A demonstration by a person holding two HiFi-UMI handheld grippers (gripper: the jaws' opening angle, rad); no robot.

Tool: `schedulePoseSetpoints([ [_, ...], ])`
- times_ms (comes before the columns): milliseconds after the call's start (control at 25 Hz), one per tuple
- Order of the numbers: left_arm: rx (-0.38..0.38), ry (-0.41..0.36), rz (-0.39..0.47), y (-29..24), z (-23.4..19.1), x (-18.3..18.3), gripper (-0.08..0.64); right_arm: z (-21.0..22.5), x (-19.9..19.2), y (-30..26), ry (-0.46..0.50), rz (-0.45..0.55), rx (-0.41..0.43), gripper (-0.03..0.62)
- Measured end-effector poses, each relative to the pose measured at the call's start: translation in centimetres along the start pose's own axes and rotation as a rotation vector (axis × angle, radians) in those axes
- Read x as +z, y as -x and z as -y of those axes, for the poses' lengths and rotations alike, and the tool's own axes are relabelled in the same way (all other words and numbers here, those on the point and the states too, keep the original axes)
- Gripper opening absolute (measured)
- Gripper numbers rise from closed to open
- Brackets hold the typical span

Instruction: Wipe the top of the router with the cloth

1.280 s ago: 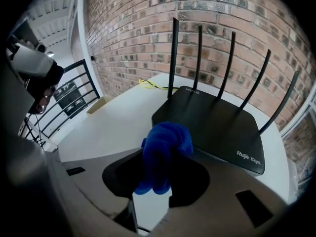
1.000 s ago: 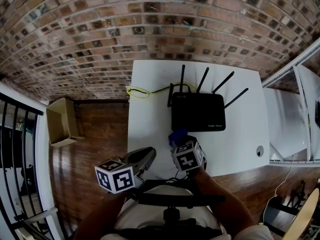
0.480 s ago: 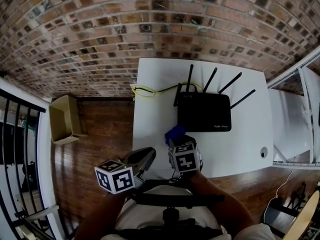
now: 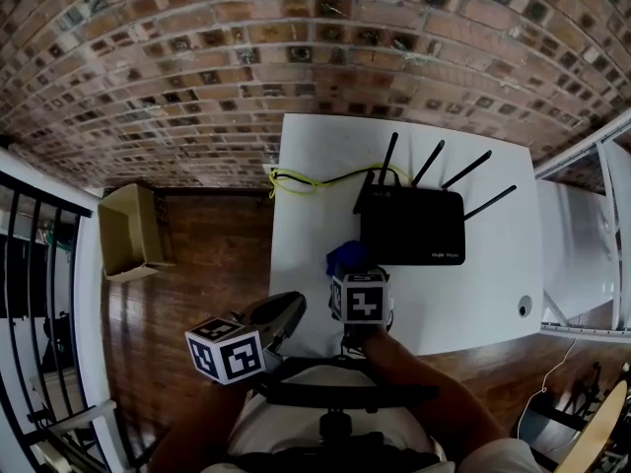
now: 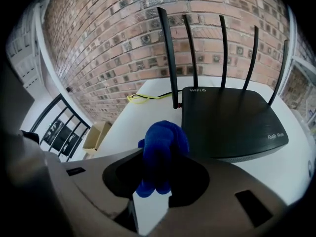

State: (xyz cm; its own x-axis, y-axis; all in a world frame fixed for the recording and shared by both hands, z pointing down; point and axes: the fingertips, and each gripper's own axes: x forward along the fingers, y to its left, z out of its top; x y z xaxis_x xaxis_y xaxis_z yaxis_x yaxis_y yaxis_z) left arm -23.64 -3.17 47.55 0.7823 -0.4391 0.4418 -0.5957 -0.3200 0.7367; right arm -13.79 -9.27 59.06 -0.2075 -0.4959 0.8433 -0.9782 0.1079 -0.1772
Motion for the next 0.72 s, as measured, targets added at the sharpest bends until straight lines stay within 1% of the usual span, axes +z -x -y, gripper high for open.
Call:
schedulePoseSetpoints([
  [40,0.001,0.003,0.002,0.0,-0.2,0.1,0.058,-0.1,0.1,-0.2,-0.025,-0.009,-0.001,0.135],
  [160,0.005,0.016,0.005,0.0,-0.7,0.4,0.058,-0.2,0.7,-0.9,-0.14,-0.041,-0.009,0.133],
  [240,0.0,0.015,0.007,-0.1,-0.8,0.7,0.058,-0.2,1.6,-1.4,-0.205,-0.051,-0.027,0.132],
  [400,-0.006,0.018,0.014,-0.1,-0.8,1.1,0.058,0.2,3.1,-2.4,-0.293,-0.063,-0.077,0.132],
  [520,0.007,0.023,0.022,0.2,-1.2,1.3,0.058,0.3,3.9,-3.0,-0.319,-0.071,-0.099,0.132],
  [720,0.031,0.02,0.036,0.9,-1.7,1.6,0.058,1.0,5.9,-3.4,-0.284,-0.03,-0.122,0.132],
])
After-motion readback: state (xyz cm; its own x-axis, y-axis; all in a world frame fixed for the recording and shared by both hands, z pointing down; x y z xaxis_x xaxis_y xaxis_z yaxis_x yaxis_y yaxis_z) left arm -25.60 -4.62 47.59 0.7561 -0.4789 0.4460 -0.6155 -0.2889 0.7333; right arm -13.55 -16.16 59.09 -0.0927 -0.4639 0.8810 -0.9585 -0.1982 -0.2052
